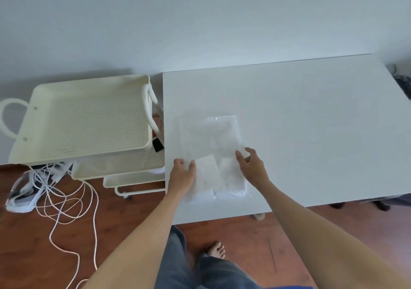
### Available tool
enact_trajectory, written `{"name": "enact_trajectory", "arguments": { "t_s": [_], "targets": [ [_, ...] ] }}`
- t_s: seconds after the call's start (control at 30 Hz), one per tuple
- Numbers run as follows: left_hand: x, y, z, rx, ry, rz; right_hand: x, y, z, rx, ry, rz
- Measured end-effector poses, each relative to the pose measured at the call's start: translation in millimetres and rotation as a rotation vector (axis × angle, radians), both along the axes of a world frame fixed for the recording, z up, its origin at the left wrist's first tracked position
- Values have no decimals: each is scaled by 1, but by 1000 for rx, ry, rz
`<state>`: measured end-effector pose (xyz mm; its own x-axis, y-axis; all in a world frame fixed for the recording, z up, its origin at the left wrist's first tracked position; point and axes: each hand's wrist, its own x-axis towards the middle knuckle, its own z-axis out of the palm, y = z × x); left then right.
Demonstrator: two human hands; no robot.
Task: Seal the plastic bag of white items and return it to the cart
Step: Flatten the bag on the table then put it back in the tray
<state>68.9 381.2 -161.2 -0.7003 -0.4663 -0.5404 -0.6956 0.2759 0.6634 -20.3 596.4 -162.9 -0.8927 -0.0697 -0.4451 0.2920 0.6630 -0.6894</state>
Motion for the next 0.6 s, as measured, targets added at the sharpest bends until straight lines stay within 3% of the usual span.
{"name": "enact_trajectory", "arguments": {
  "t_s": [0.23,0.6],
  "targets": [
    [13,10,16,82,-16,72,19,-1,24,-223,-248,52],
    [2,-12,98,60,206,124,11,-27,100,-294,-75,87]
  ]
}}
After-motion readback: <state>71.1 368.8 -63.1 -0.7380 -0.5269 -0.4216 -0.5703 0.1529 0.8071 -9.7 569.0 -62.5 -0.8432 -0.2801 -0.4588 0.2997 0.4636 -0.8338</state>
